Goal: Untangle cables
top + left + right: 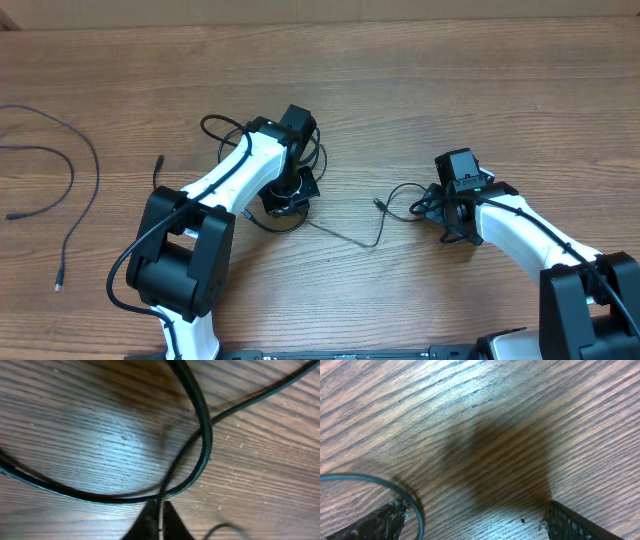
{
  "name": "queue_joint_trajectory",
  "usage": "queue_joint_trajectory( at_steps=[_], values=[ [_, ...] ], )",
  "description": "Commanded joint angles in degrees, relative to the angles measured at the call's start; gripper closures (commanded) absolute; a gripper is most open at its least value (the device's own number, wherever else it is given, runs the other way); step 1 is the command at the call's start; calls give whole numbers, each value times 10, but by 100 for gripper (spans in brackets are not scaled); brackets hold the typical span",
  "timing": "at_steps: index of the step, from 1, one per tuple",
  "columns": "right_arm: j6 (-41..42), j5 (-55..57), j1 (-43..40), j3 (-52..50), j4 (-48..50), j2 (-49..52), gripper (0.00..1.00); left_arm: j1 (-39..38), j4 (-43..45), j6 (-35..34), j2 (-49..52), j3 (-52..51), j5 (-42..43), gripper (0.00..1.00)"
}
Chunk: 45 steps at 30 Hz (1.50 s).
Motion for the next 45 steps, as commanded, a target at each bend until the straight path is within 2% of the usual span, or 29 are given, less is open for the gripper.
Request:
queue_joint_trajectory(
  at_steps=[1,7,10,17,22,29,36,45],
  values=[
    [0,-9,-4,-8,0,7,12,-3,-10,42,-10,39,21,96],
    [0,-9,-4,-8,-1,7,12,-3,-85,113,-54,210,-48,96],
    [0,-9,-4,-8,-1,7,12,-3,-110,153,-72,313,-53,96],
    [0,-9,-4,-8,-1,7,12,-3,-164,193,-88,567,-31,96],
    [0,-9,-4,-8,-1,7,12,-3,-183,200,-94,703,-56,94],
    [0,-9,-4,-8,-1,7,12,-3,-184,200,-123,777,-150,94],
    [0,-9,-4,-8,0,7,12,16,-173,200,-165,778,-165,96],
    [0,-9,-4,-8,-1,7,12,154,-183,187,-196,778,-191,95]
  ],
)
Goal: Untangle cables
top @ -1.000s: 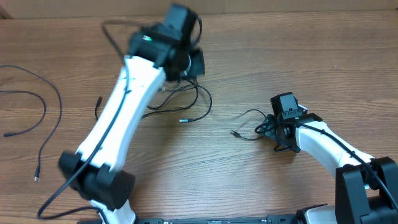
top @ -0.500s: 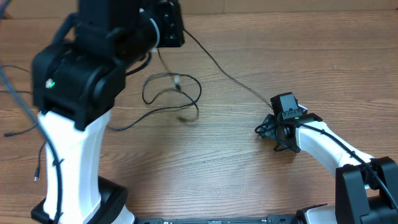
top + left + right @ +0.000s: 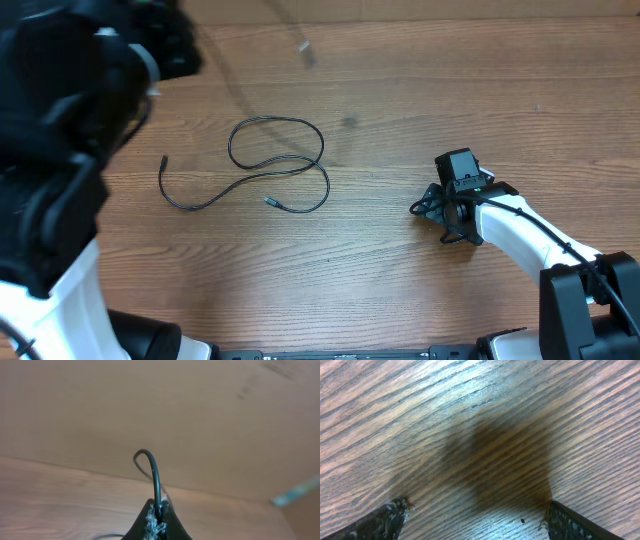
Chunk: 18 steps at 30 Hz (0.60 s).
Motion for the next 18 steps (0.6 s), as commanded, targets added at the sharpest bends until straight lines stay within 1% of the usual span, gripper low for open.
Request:
queue_joint_trajectory(
  at_steps=[1,4,7,12,15,18],
  values=[
    [0,-9,-4,-8,0,7,12,61,-6,-4,-10,9,-26,95],
    [0,-9,-4,-8,0,7,12,120,-8,-5,-7,8,-57,96],
    [0,-9,-4,-8,0,7,12,187,-7,-26,-1,8,-92,95],
    [0,-9,-4,-8,0,7,12,279,-25,-70,12,8,-89,96],
    [1,-9,-4,-8,0,7,12,305,-48,-84,25,7,-89,96],
    [1,-9,-4,-8,0,7,12,310,-76,-84,47,6,-88,96]
  ],
)
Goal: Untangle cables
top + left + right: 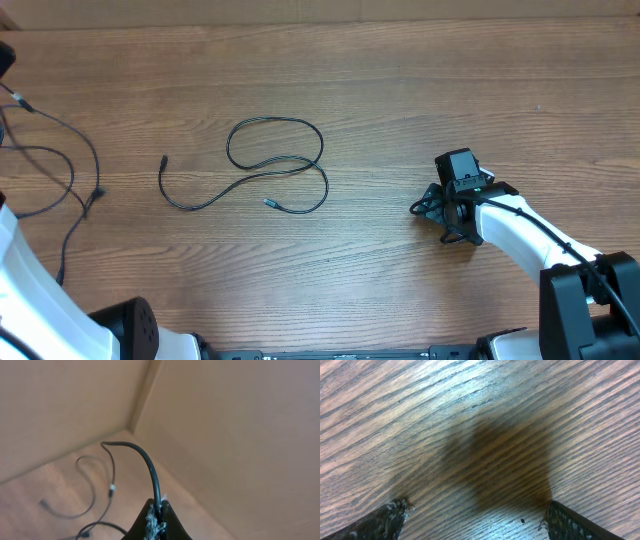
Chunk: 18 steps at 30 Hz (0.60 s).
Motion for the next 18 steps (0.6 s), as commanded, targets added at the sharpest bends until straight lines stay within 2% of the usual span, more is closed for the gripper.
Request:
queue_joint_trajectory(
  at_steps=[1,14,18],
  values=[
    [0,-9,-4,-8,0,7,12,5,-24,-22,34,4,-7,96],
    [0,-9,-4,-8,-7,7,12,5,-110,-34,158,4,-13,96],
    [0,-9,-4,-8,-7,7,12,16,-129,-63,177,4,-15,96]
  ],
)
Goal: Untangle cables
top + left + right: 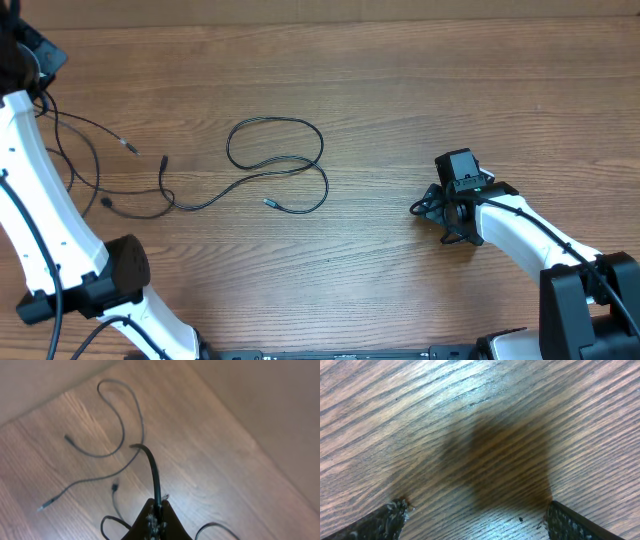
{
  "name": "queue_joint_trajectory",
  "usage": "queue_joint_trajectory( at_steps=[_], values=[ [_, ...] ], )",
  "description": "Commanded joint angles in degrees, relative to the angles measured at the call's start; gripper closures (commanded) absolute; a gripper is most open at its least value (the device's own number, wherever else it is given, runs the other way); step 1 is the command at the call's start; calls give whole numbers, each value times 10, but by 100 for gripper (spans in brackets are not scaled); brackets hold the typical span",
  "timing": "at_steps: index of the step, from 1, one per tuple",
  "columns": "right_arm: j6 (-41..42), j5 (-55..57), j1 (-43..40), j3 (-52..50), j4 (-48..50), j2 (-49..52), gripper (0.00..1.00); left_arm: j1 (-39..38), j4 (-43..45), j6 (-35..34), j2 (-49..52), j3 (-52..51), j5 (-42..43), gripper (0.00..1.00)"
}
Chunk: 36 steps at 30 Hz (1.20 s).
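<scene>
A black looped cable (276, 150) lies alone at the table's middle, both of its ends free. My left gripper (35, 60) is raised at the far left, shut on a thin dark cable (152, 467) that arcs out from between its jaws. That cable hangs down to the table and trails right, with one plug end (129, 150) near the loop's left end. More thin cable (120, 425) lies on the wood below it. My right gripper (475, 520) rests low on the table at the right, open, with only bare wood between its fingers (390, 520).
The wooden table (420, 90) carries nothing else. A cardboard wall (260, 405) stands behind the table's far left corner. My left arm (40, 200) runs down the left side and hides part of the cables there.
My left gripper, still shut on the thin cable, has tilted down toward the table. The hanging cable has swung right, so its ends now lie near the loop's left end. The right arm is unchanged.
My left gripper was first shut on a cable in the tangle at the centre, whose end reached my open right gripper. Then it was raised high with that cable, leaving one loop at the centre. Later it held the cable over the far left, where it now hangs.
</scene>
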Motion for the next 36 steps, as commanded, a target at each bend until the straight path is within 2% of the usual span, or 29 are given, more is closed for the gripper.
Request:
queue_joint_trajectory(
  at_steps=[1,3,7,14,17,23,26,31,33,36],
  values=[
    [0,-9,-4,-8,-3,7,12,18,-13,-42,7,4,-12,96],
    [0,-9,-4,-8,-3,7,12,36,-20,-60,8,4,-12,96],
    [0,-9,-4,-8,-3,7,12,78,-20,-54,8,4,12,95],
    [0,-9,-4,-8,-3,7,12,153,-20,35,3,-33,120,96],
    [0,-9,-4,-8,-3,7,12,178,-20,56,-21,-92,148,96],
    [0,-9,-4,-8,-3,7,12,202,-20,57,-131,-284,136,96],
    [0,-9,-4,-8,-1,7,12,206,-20,26,-195,-384,113,96],
    [0,-9,-4,-8,2,7,12,207,-3,-127,-286,-524,17,96],
    [0,-9,-4,-8,2,7,12,208,34,-176,-310,-567,-7,96],
    [0,-9,-4,-8,2,7,12,212,126,-184,-316,-596,22,96]
  ],
)
